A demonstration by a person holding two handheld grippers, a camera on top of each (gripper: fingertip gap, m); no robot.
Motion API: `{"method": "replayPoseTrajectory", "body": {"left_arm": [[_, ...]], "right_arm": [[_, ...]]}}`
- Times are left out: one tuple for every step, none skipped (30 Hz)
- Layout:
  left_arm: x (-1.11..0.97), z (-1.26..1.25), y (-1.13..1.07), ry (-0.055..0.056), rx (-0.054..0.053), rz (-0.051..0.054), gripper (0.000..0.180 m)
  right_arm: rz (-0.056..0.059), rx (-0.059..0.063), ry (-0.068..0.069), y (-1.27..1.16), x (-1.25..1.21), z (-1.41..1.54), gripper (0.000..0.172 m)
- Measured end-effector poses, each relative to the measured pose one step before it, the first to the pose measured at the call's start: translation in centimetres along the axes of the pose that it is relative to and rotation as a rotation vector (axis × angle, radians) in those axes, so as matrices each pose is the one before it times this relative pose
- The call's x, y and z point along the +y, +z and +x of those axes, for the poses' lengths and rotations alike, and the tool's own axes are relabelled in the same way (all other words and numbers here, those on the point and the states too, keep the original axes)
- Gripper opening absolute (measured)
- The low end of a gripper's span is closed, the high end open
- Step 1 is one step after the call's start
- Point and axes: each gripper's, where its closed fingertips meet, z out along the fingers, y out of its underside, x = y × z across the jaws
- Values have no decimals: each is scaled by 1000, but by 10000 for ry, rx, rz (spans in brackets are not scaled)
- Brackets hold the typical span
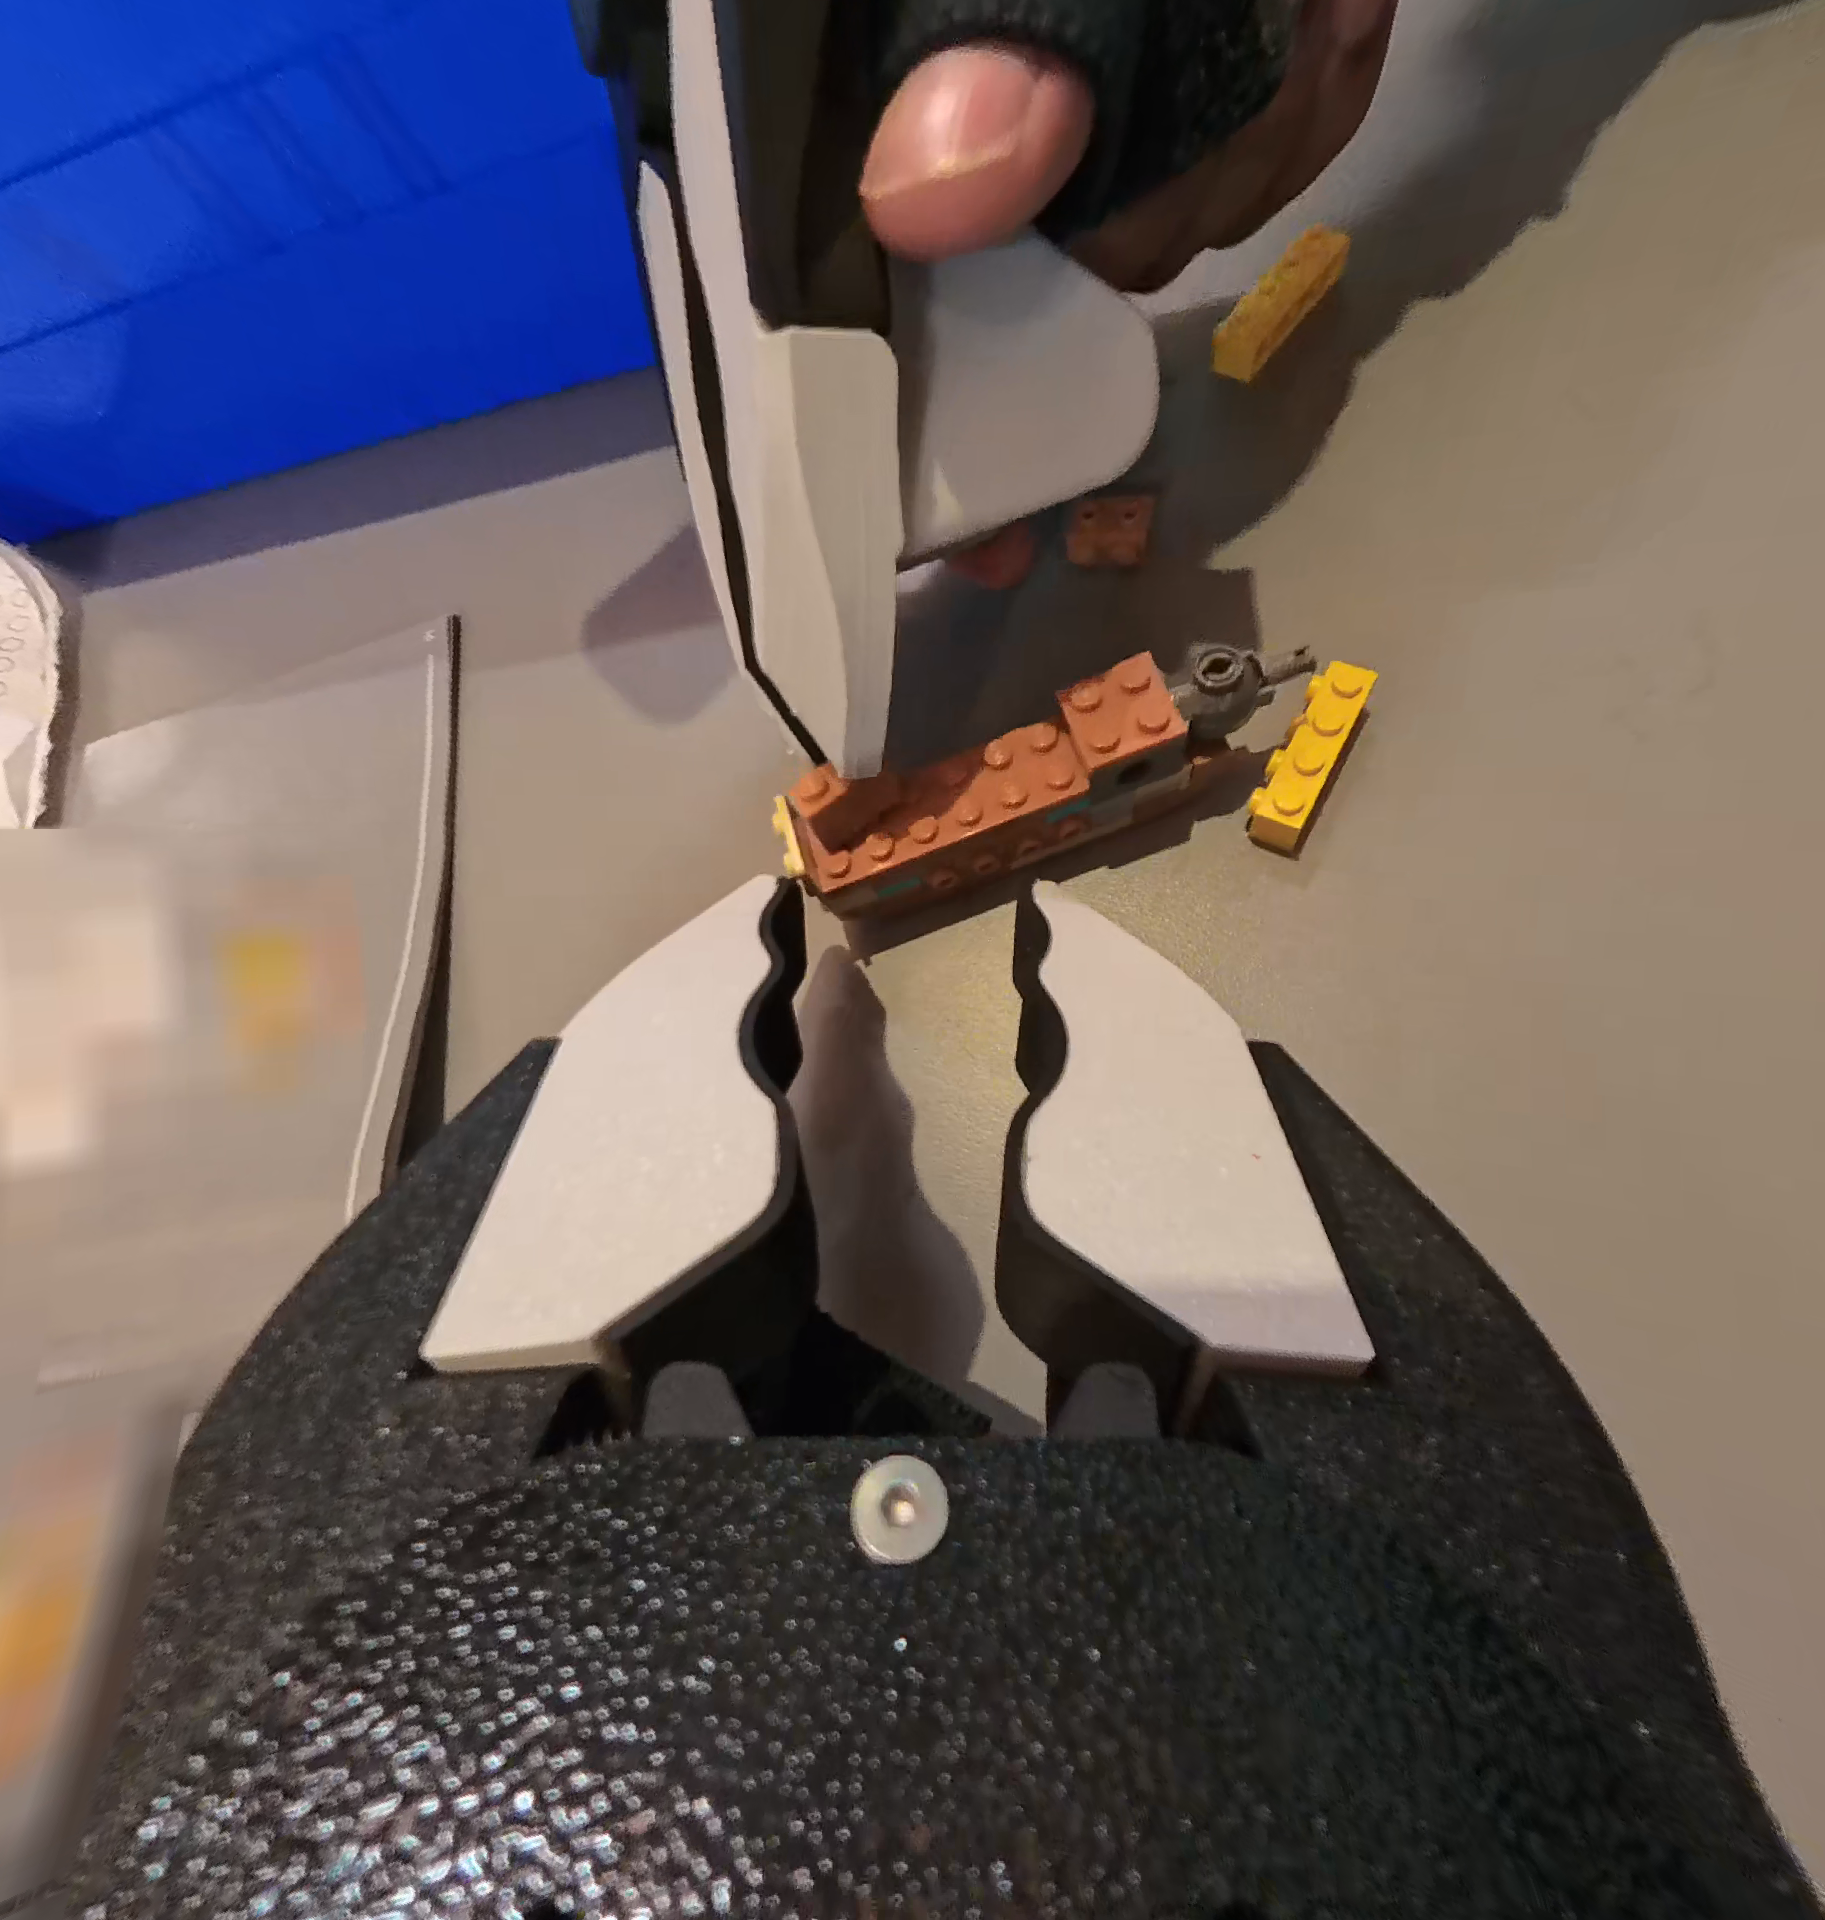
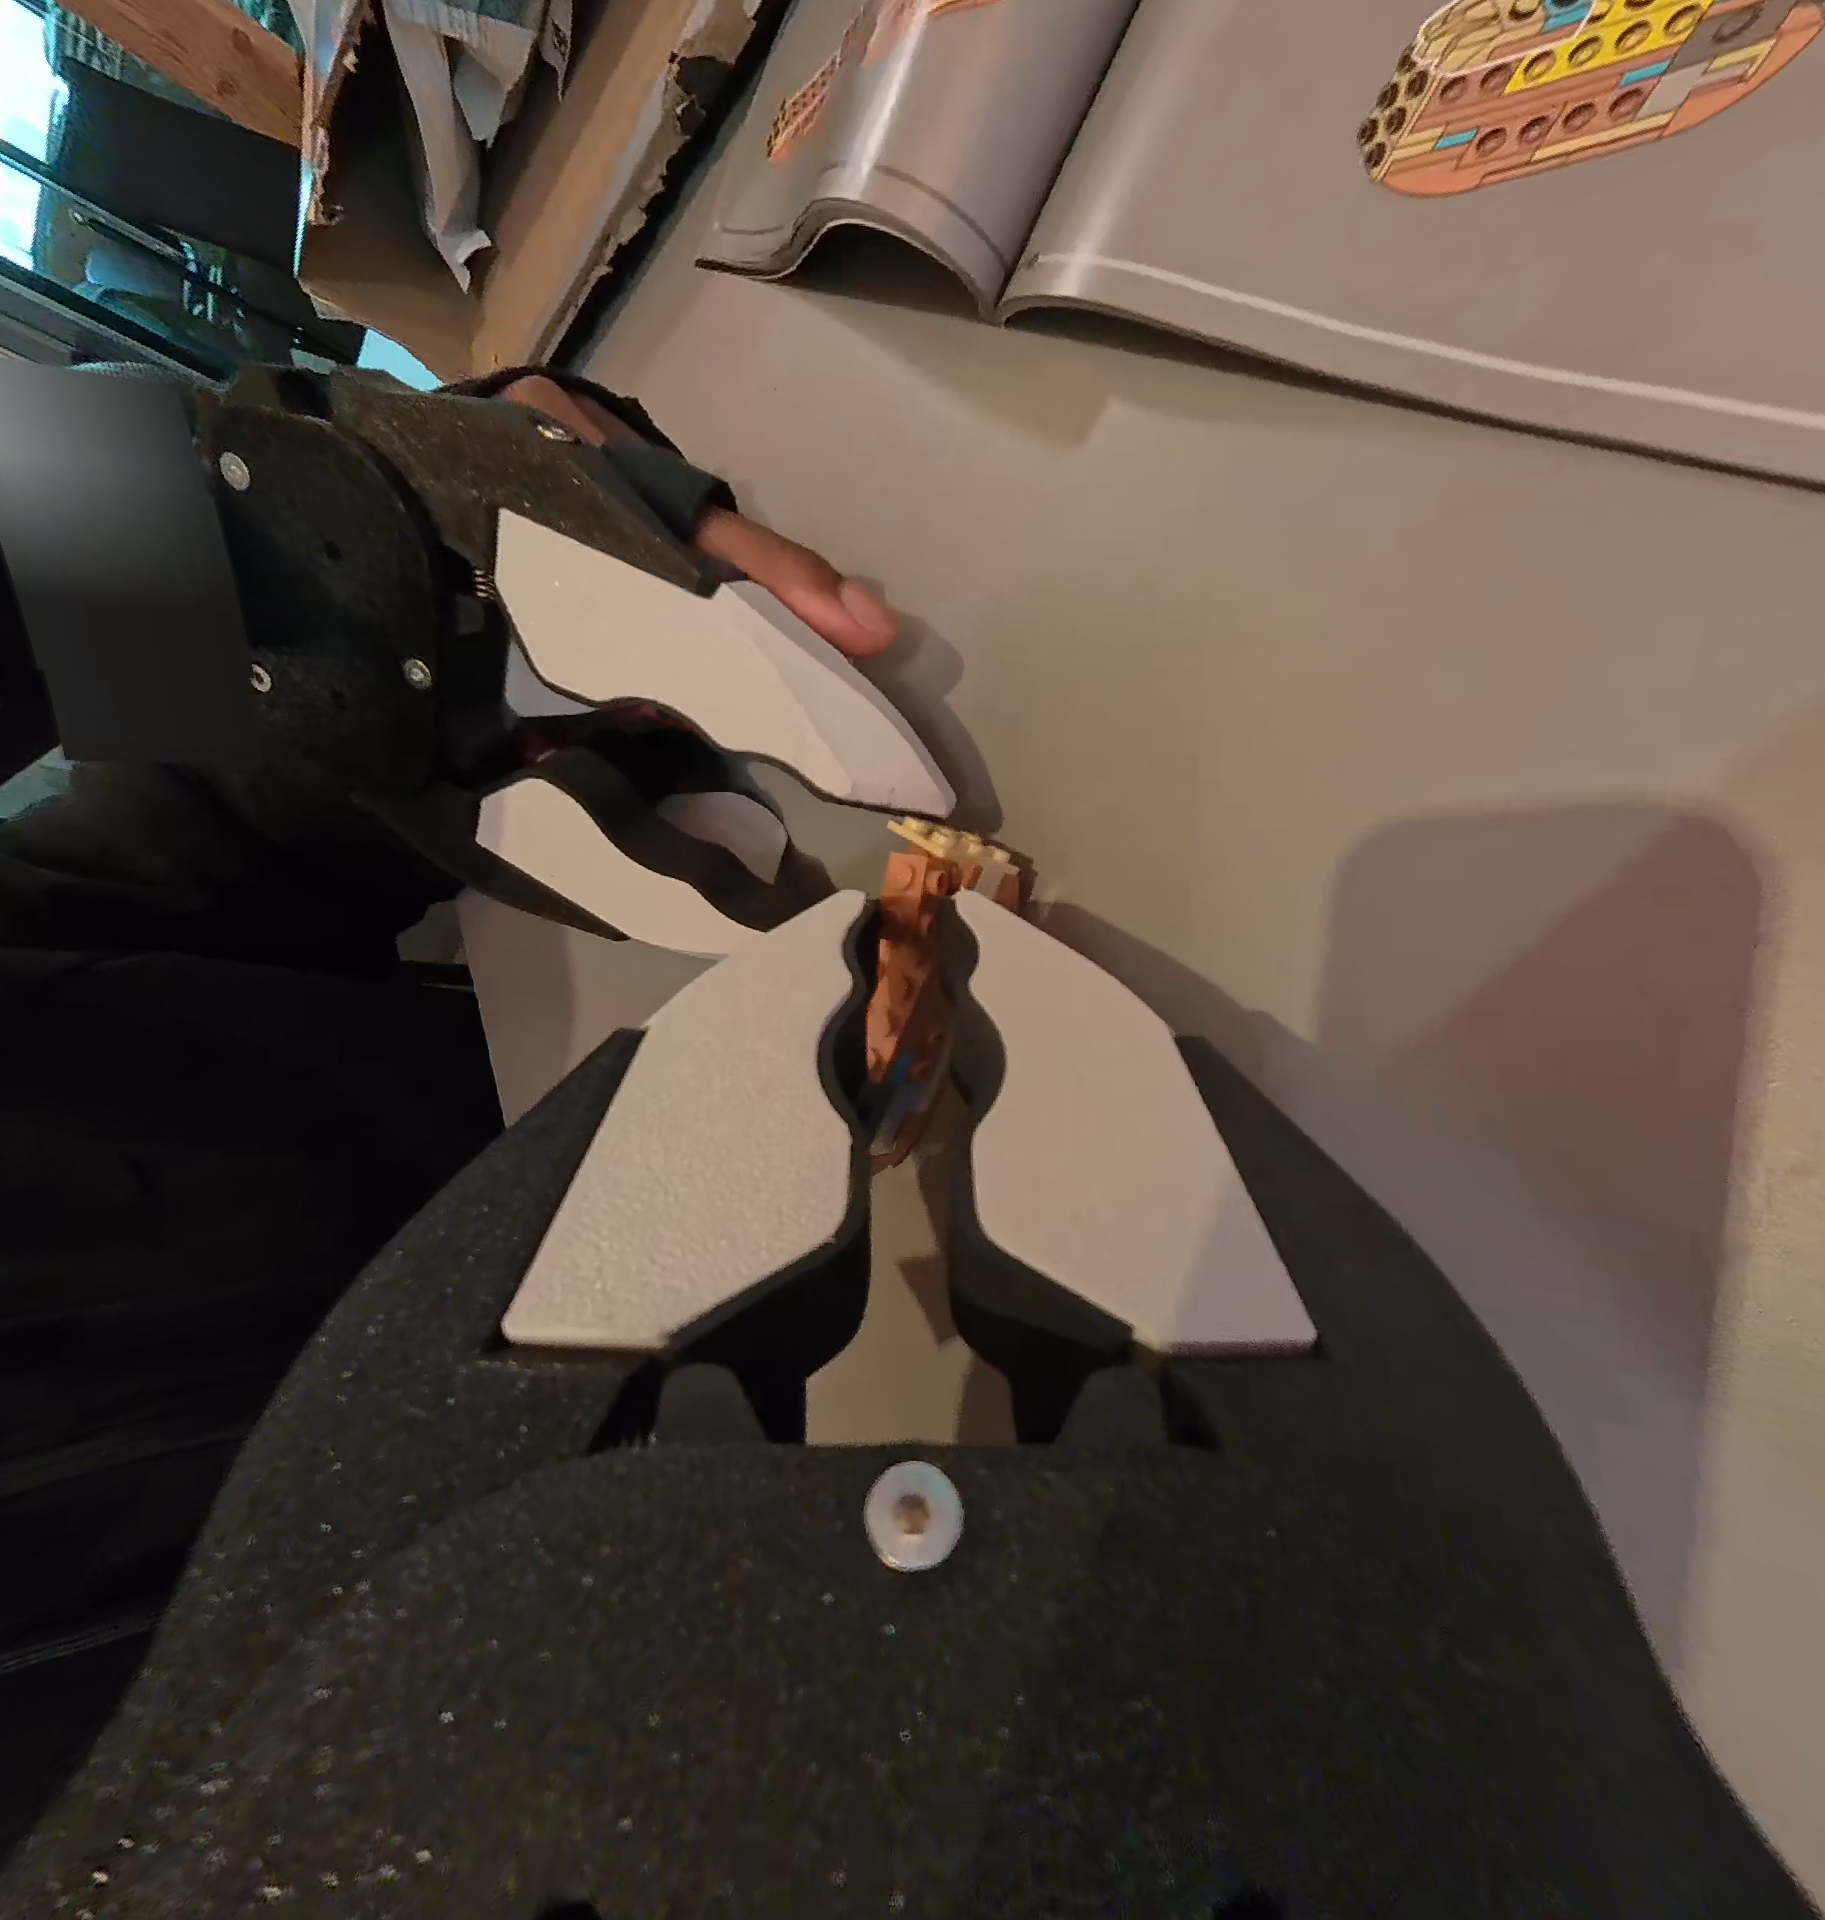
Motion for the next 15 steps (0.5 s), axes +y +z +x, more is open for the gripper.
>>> {"method": "replayPoseTrajectory", "body": {"left_arm": [[-2, 29, -21, 13, -1, 9, 38], [-5, 20, -20, 18, -6, 11, 38], [-2, 6, -22, 19, -16, 9, 37], [-10, 2, -3, 14, -14, 3, 37], [0, 8, 3, 9, -7, 4, 37], [-4, 6, -4, 5, -2, 4, 37], [1, 0, -6, 5, -7, 1, 37], [-6, 10, -4, 6, -6, 3, 37], [-9, -2, 4, 4, -6, 4, 37], [0, 2, -6, 5, -5, 1, 37], [0, -3, 0, 1, -2, 0, 37], [-1, -1, 1, 0, -1, 1, 37], [0, 4, -6, 4, -4, 1, 37], [-4, 5, 1, 1, -3, 0, 37], [-1, -2, 0, -1, -2, 0, 37]], "right_arm": [[-10, 54, -31, 9, -11, 21, 10], [-2, 46, 4, 11, -11, 41, 11], [17, 54, 10, -4, -19, 60, 11], [28, 26, 7, 10, -28, 31, 12], [3, 6, 11, 13, 9, -5, 12], [1, 21, -2, 21, 25, -9, 13], [10, 25, -16, 17, 21, -21, 13], [-2, 0, -5, 20, 46, -48, 13], [-14, 15, -4, 31, 48, -22, 14], [2, 46, -16, 5, 27, 30, 14], [3, 38, -3, 5, 10, 54, 14], [4, -6, 15, 5, 13, -3, 15], [14, -14, 14, -5, -18, -14, 15], [23, 5, 1, -19, -36, -3, 15], [29, -1, 10, -11, -56, -27, 15]]}}
